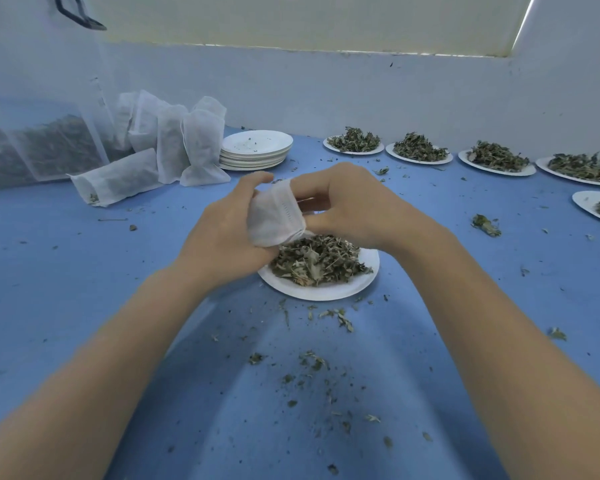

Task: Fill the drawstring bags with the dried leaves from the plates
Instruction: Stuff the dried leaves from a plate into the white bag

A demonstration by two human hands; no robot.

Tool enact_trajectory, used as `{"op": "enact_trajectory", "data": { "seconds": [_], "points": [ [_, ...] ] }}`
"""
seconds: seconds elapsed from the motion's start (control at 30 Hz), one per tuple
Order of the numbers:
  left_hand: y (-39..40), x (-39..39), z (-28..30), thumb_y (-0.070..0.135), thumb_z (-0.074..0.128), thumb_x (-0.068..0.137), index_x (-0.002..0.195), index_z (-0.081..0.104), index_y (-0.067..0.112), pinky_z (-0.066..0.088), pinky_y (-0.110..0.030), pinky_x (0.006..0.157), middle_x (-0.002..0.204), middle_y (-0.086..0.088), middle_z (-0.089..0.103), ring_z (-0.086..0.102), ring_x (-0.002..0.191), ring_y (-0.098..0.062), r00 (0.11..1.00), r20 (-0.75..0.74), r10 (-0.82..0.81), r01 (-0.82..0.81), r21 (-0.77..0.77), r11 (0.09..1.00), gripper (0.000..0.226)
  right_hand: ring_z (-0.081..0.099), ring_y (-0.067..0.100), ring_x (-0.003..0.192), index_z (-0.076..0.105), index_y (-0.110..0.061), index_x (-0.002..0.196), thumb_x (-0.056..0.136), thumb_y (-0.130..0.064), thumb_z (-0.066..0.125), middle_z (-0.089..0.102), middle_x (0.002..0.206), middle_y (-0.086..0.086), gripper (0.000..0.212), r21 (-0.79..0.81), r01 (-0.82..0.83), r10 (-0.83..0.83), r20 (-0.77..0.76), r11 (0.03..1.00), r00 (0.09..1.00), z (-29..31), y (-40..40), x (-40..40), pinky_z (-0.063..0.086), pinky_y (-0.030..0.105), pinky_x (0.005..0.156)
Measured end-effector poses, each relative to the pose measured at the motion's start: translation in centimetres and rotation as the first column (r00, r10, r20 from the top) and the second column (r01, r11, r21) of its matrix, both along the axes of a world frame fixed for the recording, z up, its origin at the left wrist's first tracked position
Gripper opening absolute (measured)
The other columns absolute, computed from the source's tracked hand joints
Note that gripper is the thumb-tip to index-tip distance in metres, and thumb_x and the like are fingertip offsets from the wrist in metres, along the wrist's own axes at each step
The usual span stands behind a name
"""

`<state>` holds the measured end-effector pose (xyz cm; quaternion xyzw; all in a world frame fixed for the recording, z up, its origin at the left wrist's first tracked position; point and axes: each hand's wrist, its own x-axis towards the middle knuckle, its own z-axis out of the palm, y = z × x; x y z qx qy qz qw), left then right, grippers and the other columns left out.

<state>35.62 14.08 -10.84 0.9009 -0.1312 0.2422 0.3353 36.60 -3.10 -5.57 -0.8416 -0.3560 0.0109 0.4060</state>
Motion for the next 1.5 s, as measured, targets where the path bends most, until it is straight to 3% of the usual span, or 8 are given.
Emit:
{"op": "enact_trajectory", "data": {
  "seconds": [0.17, 0.27, 0.4, 0.53, 0.73, 1.07, 1.23, 1.5],
  "points": [
    [1.2, 0.2, 0.1, 0.018, 0.072, 0.072, 0.115, 0.054, 0.025, 0.032, -0.022, 0.066, 0.095, 0.01, 0.057, 0.05, 0.083, -0.013, 0.998, 0.014, 0.06, -0.061, 0.117, 0.991, 0.047, 0.065, -0.005, 0.088, 0.073, -0.028, 0.093, 0.078, -0.017, 0.074, 0.073, 0.092, -0.01, 0.019, 0.081, 0.087, -0.089, 0.022, 0.993, 0.996, 0.2, -0.9, 0.4, 0.049, 0.013, 0.084],
    [1.7, 0.2, 0.1, 0.019, 0.072, 0.073, 0.115, 0.054, 0.024, 0.042, -0.031, 0.073, 0.101, 0.006, 0.06, 0.054, 0.092, -0.021, 0.995, -0.022, 0.092, -0.089, 0.136, 0.987, 0.046, 0.063, -0.004, 0.084, 0.07, -0.034, 0.093, 0.079, -0.038, 0.072, 0.069, 0.09, -0.016, 0.015, -0.162, 0.232, -0.218, 0.097, 0.959, 0.971, 1.1, -2.0, 0.7, 0.049, 0.012, 0.075],
    [1.5, 0.1, 0.2, 0.02, 0.071, 0.071, 0.116, 0.052, 0.023, 0.045, -0.036, 0.078, 0.105, 0.002, 0.059, 0.054, 0.095, -0.026, 0.992, -0.047, 0.114, -0.104, 0.179, 0.978, 0.049, 0.065, 0.007, 0.07, 0.062, -0.039, 0.102, 0.063, -0.058, 0.076, 0.058, 0.101, -0.012, 0.046, -0.589, 0.244, -0.297, 0.006, 0.771, 0.955, 1.3, -2.6, 0.5, 0.046, 0.024, 0.062],
    [1.4, 0.1, 0.0, 0.022, 0.071, 0.07, 0.119, 0.052, 0.023, 0.044, -0.035, 0.078, 0.109, 0.001, 0.058, 0.054, 0.097, -0.027, 0.991, -0.061, 0.121, -0.105, 0.214, 0.971, 0.052, 0.067, 0.012, 0.062, 0.056, -0.033, 0.103, 0.061, -0.047, 0.083, 0.051, 0.095, -0.012, 0.052, -0.657, 0.188, -0.297, -0.058, 0.73, 0.953, 0.2, -2.0, 0.7, 0.051, 0.026, 0.062],
    [1.4, 0.2, -0.2, 0.022, 0.071, 0.071, 0.119, 0.052, 0.022, 0.039, -0.031, 0.077, 0.11, 0.001, 0.058, 0.053, 0.098, -0.026, 0.99, -0.066, 0.124, -0.107, 0.217, 0.97, 0.052, 0.06, -0.002, 0.051, 0.07, -0.025, 0.085, 0.074, -0.02, 0.076, 0.065, 0.075, -0.007, 0.014, -0.576, 0.225, -0.246, 0.043, 0.786, 0.968, -1.0, -2.1, 1.5, 0.039, 0.01, 0.043],
    [1.4, 0.3, -0.4, 0.02, 0.07, 0.072, 0.121, 0.051, 0.018, 0.036, -0.03, 0.077, 0.113, -0.002, 0.057, 0.053, 0.1, -0.028, 0.992, -0.044, 0.122, -0.106, 0.266, 0.958, 0.053, 0.061, 0.005, 0.059, 0.074, -0.027, 0.081, 0.074, -0.011, 0.069, 0.066, 0.057, -0.014, 0.018, -0.201, 0.378, -0.344, 0.186, 0.903, 0.92, 1.7, -3.5, 0.7, 0.041, 0.005, 0.046],
    [1.0, 0.3, -0.4, 0.022, 0.072, 0.07, 0.121, 0.051, 0.017, 0.035, -0.03, 0.074, 0.112, -0.004, 0.058, 0.053, 0.098, -0.03, 0.992, -0.013, 0.125, -0.116, 0.282, 0.952, 0.055, 0.066, 0.01, 0.075, 0.074, -0.021, 0.092, 0.076, -0.012, 0.066, 0.064, 0.067, -0.008, 0.02, -0.163, 0.469, -0.411, 0.293, 0.868, 0.863, 1.9, -2.1, 0.3, 0.048, 0.01, 0.067],
    [-0.1, 0.3, -0.5, 0.034, 0.069, 0.068, 0.12, 0.048, 0.02, 0.04, -0.033, 0.076, 0.112, 0.001, 0.056, 0.053, 0.098, -0.025, 0.986, -0.043, 0.159, -0.148, 0.19, 0.971, 0.058, 0.056, 0.013, 0.092, 0.068, -0.02, 0.092, 0.082, -0.014, 0.058, 0.063, 0.083, -0.006, 0.015, -0.115, 0.594, -0.489, 0.455, 0.796, 0.744, 0.3, 0.5, 0.5, 0.037, 0.017, 0.079]
  ]
}}
